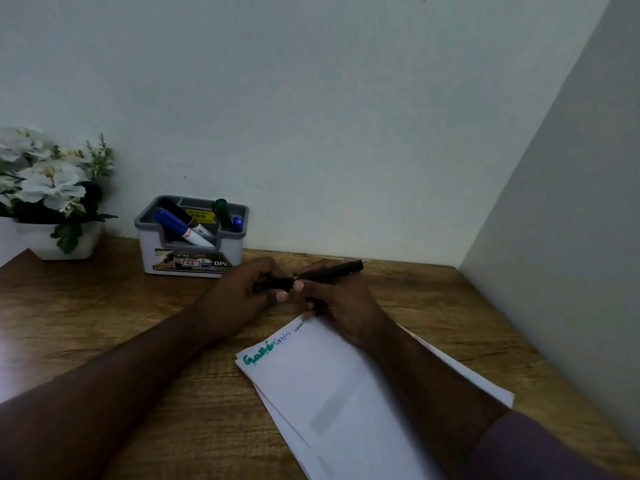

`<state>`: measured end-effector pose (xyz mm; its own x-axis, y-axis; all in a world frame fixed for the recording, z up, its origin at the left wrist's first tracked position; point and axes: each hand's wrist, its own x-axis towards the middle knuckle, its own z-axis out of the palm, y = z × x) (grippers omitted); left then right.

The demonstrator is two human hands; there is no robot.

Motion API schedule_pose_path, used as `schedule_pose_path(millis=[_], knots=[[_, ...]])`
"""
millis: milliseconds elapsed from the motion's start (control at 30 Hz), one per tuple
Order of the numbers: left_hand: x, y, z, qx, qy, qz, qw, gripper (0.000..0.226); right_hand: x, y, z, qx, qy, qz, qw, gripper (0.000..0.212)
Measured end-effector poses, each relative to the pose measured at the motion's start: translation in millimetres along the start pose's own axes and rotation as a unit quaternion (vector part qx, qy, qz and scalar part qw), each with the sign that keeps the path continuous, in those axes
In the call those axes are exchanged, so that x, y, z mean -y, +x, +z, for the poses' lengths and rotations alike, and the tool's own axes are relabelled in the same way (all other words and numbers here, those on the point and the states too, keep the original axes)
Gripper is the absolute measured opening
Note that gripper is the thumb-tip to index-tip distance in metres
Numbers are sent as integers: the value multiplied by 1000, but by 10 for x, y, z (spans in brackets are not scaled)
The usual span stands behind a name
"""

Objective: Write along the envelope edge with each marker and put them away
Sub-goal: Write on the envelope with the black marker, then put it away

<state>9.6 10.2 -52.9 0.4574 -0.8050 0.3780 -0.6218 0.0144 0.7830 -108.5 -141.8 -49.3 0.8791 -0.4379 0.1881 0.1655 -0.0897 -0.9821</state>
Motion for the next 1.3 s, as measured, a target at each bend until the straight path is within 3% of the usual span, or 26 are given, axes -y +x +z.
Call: schedule_pose_path(millis=[167, 300, 533, 633, 700, 800, 900, 1033, 1167, 1300], knots=[[7, -2, 34, -16, 25, 4, 1000, 15, -10, 33, 35, 26, 16, -9, 999, 11], [-62, -21, 71, -30, 2, 9, 1000, 15, 20, 45, 62, 36, -8, -16, 999, 18], [-153, -33, -10, -33, -42, -41, 998, 19, 37, -5, 62, 35, -23, -8, 999, 20], [-215, -102, -40, -56, -64, -52, 995, 31, 86, -37, 52, 24, 55, 19, 998, 47], [-244, -183, -121, -94, -52, -56, 993, 28, 78, -42, 42, 14, 69, 16, 997, 61], [-314, -323, -425, -227, -72, -37, 971, 21, 65, -41, 43, 21, 12, 12, 1000, 60], [-373, -467, -787, -353, -140, 5, 925, 18, 90, -51, 75, 24, -65, 21, 997, 47], [-354, -610, -1141, -488, -189, 15, 852, 6, 77, -44, 158, 52, -330, -3, 943, 23], [-367, -530, -1343, -540, -126, 48, 831, 5, 158, 53, 265, 75, -425, 2, 902, 3], [-228, -416, -1327, -511, -10, 30, 859, 9, 173, 92, 507, 20, -468, -18, 883, 28]])
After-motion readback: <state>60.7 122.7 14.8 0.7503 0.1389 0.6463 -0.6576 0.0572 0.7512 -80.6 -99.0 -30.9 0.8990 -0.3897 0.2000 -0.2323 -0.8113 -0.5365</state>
